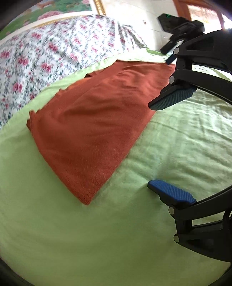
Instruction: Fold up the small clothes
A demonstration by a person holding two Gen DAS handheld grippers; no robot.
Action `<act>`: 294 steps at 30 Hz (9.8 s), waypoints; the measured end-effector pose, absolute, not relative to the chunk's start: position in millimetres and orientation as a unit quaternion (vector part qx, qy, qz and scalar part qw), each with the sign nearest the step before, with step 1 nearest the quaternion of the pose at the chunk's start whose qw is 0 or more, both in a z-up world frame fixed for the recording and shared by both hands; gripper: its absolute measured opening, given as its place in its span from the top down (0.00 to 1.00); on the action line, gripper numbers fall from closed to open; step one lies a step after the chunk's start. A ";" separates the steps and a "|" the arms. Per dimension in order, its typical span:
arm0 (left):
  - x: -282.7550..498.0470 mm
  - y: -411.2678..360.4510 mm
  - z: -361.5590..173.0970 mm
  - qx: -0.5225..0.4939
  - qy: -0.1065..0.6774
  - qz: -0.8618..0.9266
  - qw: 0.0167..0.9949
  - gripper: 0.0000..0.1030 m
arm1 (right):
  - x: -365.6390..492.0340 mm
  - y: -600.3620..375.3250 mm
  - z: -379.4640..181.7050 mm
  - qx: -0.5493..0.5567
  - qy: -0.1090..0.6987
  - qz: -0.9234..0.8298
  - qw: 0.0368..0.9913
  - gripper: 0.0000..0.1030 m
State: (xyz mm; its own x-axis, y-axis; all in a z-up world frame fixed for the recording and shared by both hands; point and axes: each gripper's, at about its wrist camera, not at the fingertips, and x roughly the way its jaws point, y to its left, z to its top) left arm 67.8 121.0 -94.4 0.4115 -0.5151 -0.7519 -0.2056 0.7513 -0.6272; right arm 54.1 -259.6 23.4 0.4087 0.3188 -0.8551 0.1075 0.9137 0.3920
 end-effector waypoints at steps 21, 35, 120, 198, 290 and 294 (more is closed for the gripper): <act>151.3 120.9 -90.4 -0.320 0.482 -0.053 0.814 0.83 | 81.0 -289.5 0.0 0.231 0.544 0.065 0.804 0.28; 142.7 -87.2 -11.0 -0.032 0.436 -0.238 0.867 0.91 | 152.4 -326.0 13.3 0.332 0.510 0.140 0.781 0.28; 207.3 -45.5 -38.6 -0.183 0.512 -0.324 0.774 0.77 | 142.4 -368.4 -24.0 0.366 0.498 0.193 0.762 0.72; 97.3 86.2 -22.3 -0.077 0.525 -0.149 0.834 0.49 | 107.4 -267.7 -6.0 0.230 0.526 0.172 0.800 0.59; 118.7 78.1 -66.0 -0.120 0.542 -0.142 0.820 0.86 | 143.1 -206.3 -48.7 0.119 0.561 0.140 0.807 0.69; 102.9 73.5 -52.6 -0.121 0.536 -0.152 0.822 0.78 | 127.9 -202.8 -29.5 0.109 0.552 0.138 0.815 0.66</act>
State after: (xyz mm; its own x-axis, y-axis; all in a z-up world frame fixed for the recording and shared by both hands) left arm 102.9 73.5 -52.6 0.3789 -0.3787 -0.8444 0.1196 0.9248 -0.3611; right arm 127.9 -202.8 -29.5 0.3523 0.3455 -0.8697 -0.1060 0.9381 0.3298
